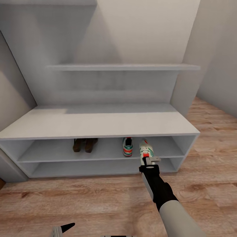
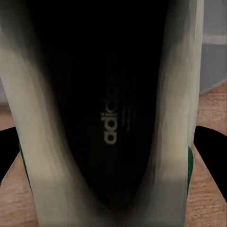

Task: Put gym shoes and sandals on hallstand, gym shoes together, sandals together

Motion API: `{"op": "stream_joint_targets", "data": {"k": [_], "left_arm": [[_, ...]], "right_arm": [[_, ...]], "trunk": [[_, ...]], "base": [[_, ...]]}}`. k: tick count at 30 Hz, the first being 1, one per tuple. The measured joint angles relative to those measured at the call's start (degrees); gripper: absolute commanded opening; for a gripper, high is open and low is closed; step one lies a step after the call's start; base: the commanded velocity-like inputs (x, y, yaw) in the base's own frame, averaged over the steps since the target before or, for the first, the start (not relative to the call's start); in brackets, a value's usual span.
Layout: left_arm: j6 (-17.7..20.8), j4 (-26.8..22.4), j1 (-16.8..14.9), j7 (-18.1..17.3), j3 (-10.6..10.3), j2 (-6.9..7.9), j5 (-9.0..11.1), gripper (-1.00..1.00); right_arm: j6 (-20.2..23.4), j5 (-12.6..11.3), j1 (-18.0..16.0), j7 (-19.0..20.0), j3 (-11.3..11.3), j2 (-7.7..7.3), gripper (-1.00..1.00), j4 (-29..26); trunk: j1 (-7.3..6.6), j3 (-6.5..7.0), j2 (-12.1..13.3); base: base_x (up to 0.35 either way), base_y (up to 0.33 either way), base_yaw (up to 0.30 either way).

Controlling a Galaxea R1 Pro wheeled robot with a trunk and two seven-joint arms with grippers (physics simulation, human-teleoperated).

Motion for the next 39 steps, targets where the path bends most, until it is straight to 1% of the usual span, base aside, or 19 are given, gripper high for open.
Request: {"op": "stream_joint_targets", "data": {"k": [15, 27, 39], "left_arm": [[0.00, 0.00, 0.00, -0.01, -0.02, 0.00, 0.00, 1.00], [0.00, -0.01, 0.00, -0.01, -0.01, 0.00, -0.02, 1.00], [0.00, 0.00, 0.00, 0.00, -0.03, 0.00, 0.00, 1.00]], "right_arm": [[0.00, -0.04, 0.04, -0.02, -0.05, 0.00, -1.00, -0.01], [-0.01, -0.09, 0.00, -0.01, -0.04, 0.00, -1.00, 0.00], [0.00, -0.07, 0.01, -0.02, -0.05, 0.00, -1.00, -0.01]], "trunk": [[0.01, 0.00, 0.00], [-0.01, 0.00, 0.00], [0.01, 0.00, 0.00]], "base": [[0.020, 0.001, 0.000], [0.210, 0.126, 0.000], [0.044, 0.016, 0.000]]}}
